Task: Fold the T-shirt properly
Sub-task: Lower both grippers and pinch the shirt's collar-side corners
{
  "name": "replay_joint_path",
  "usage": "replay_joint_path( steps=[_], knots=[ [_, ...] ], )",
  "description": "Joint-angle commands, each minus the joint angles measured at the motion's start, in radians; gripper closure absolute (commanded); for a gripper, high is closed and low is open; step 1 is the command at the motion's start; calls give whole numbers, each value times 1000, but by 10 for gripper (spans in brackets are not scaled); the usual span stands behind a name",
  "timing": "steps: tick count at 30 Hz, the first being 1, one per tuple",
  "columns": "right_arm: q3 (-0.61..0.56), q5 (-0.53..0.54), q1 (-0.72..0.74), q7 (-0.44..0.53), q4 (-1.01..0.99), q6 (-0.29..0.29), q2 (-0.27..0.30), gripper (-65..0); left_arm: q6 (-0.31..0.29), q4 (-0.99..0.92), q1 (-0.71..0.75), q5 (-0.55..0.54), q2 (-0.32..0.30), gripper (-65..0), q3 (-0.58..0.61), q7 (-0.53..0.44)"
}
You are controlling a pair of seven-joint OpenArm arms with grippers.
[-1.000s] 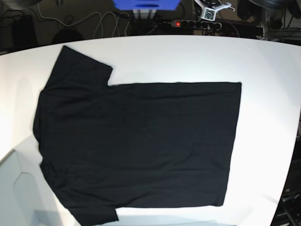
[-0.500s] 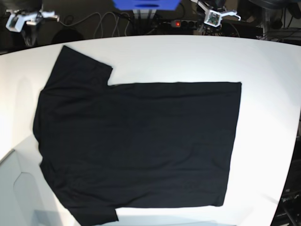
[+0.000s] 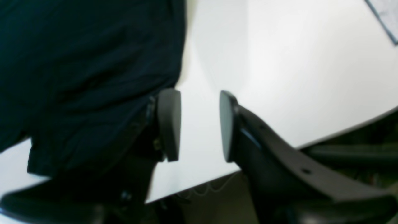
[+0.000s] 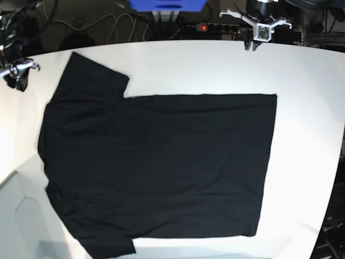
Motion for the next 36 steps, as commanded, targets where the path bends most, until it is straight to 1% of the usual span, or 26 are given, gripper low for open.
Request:
replay_joint_path(
  steps=[1, 4, 6, 7, 9, 11, 15, 17, 18, 21, 23, 27, 36],
  knots=[
    [20, 10, 37, -35, 14, 40, 21, -250, 0, 17, 3, -23, -6, -121, -20, -27],
    [51, 12, 149, -205, 7, 82, 42, -270, -1, 16, 0, -137, -9, -129, -73, -25],
    [72, 13, 223, -308, -21, 100, 45, -273, -1, 13, -2, -220, -15, -129, -109, -25],
    [79, 13, 252, -347, -38, 108, 45, -273, -1, 13, -5, -244, -15, -129, -129, -24],
    [85, 13, 302, -347, -82, 122, 45, -273, -3, 13, -11, -274, -15, -129, -165, 11],
    [82, 12, 332, -347, -137, 137, 45, -273, -3, 13, -34, -292, -13, -129, -191, 71],
    [82, 15, 387, -347, -286, 137, 45, -273, -4, 11, -63, -326, -4, -129, -226, 145],
    [85, 19, 414, -347, -397, 140, 53, -273, -4, 11, -63, -338, -4, -129, -226, 157],
    [85, 35, 424, -347, -449, 149, 68, -273, -4, 11, -63, -341, -4, -129, -221, 159],
    [86, 93, 439, -347, -618, 149, 97, -271, -4, 11, -65, -340, -4, -129, -217, 159],
    [88, 105, 451, -347, -691, 149, 126, -271, -4, 11, -68, -340, -4, -129, -217, 159],
    [89, 105, 473, -347, -763, 149, 146, -270, -4, 10, -68, -340, -4, -129, -221, 160],
    [80, 104, 488, -347, -773, 149, 137, -270, -4, 10, -68, -340, -3, -129, -215, 160]
  ],
)
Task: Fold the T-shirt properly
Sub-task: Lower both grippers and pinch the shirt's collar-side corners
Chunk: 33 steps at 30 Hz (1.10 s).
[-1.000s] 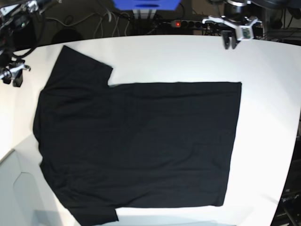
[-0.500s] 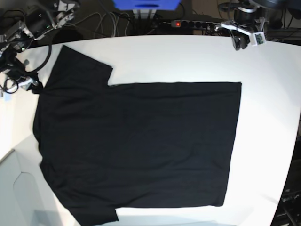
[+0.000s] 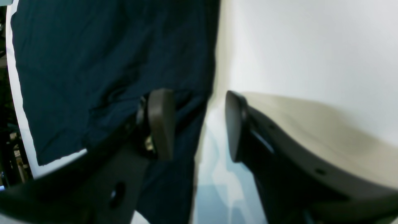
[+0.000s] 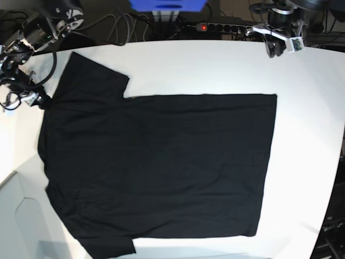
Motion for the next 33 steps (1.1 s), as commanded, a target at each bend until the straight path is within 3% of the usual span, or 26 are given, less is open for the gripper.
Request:
replay_joint_path(
  steps=[1, 18, 20, 25, 29, 33],
  knots=[
    [0, 14, 14, 7, 12, 15, 17, -270, -1, 13, 12, -2, -5, -129, -4, -21],
    [-51, 14, 15, 15, 10, 15, -32, -262, -1, 11, 15, -2, -5, -128, -4, -21],
    [-51, 14, 15, 15, 10, 15, -32, -222, -1, 11, 12, -2, -5, -128, -4, -21],
    [-80, 14, 15, 15, 10, 15, -31, -2, -1, 17, -3, -2, -5, -128, -4, -21],
    [-134, 14, 15, 15, 10, 15, -29, 0, -1, 19, -11, -41, -5, -128, -9, -21],
    [-138, 14, 15, 15, 10, 15, -31, 0, -1, 19, -14, -233, -40, -130, -50, -17]
  ],
)
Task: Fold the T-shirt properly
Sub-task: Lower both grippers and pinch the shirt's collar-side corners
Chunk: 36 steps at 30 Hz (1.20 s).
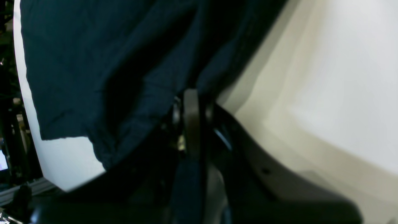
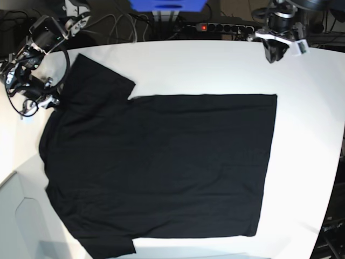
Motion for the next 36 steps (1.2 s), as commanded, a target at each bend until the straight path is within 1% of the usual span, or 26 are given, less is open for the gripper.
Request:
replay_joint_path(
  steps=[1, 3, 6, 7, 8, 9, 10, 11, 12, 15, 17, 18, 20, 22, 33, 36],
  knots=[
    [1, 9, 14, 3, 11, 15, 17, 0, 2, 19, 6, -46, -37, -131, -29, -9],
    [1, 9, 14, 3, 11, 15, 17, 0, 2, 14, -22, -167, -75, -149, -66, 68],
    [5, 9, 10, 3, 11, 15, 20, 0, -5, -6, -69, -355, -94, -233, -190, 199],
    [5, 9, 9, 3, 11, 15, 20, 0, -28, -14, -88, -397, -94, -257, -230, 240],
    [5, 9, 7, 3, 11, 15, 20, 0, -65, -15, -108, -429, -94, -279, -270, 283],
    [5, 9, 6, 3, 11, 15, 20, 0, -110, -23, -134, -455, -94, -302, -308, 338],
    [5, 9, 6, 3, 11, 15, 20, 0, -142, -34, -164, -480, -92, -323, -348, 400],
    [5, 9, 6, 3, 11, 15, 18, 0, -168, -46, -200, -495, -91, -339, -377, 456],
    [5, 9, 6, 3, 11, 15, 18, 0, -179, -61, -237, -504, -87, -350, -406, 513],
    [5, 9, 4, 3, 11, 15, 18, 0, -194, -153, -352, -515, -52, -352, -498, 686],
    [5, 9, 4, 3, 11, 15, 18, 0, -235, -222, -427, -512, -45, -353, -547, 795],
    [5, 9, 4, 3, 11, 15, 18, 0, -266, -264, -467, -509, -41, -353, -573, 846],
    [6, 9, 4, 3, 11, 15, 18, 0, -304, -350, -533, -507, -32, -353, -619, 926],
    [6, 9, 4, 3, 13, 15, 18, 0, -317, -410, -570, -507, -32, -353, -642, 957],
    [5, 9, 3, 3, 13, 15, 20, 0, -321, -604, -677, -506, -41, -355, -642, 966],
    [6, 9, 3, 3, 13, 15, 21, 0, -321, -670, -698, -506, -64, -355, -641, 964]
  ],
)
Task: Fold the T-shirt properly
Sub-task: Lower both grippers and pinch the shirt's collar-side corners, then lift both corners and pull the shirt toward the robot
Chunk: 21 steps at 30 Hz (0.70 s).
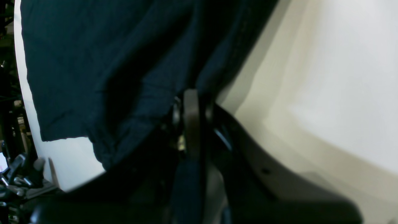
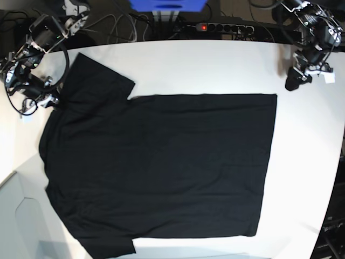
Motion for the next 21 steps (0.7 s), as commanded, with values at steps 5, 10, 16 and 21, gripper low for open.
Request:
replay_joint_path(
  steps=[5, 10, 16, 21],
  knots=[
    [2, 5, 10, 0, 13, 15, 19, 0, -5, -60, -34, -22, -50, -356, 4, -10],
    [2, 5, 10, 0, 13, 15, 19, 0, -5, -80, -38, -22, -61, -355, 68, -40],
    [2, 5, 10, -2, 13, 15, 19, 0, 3, -81, -66, -22, -59, -354, 203, -118],
    [2, 5, 10, -2, 13, 15, 17, 0, 5, -84, -109, -22, -59, -354, 291, -158]
  ],
)
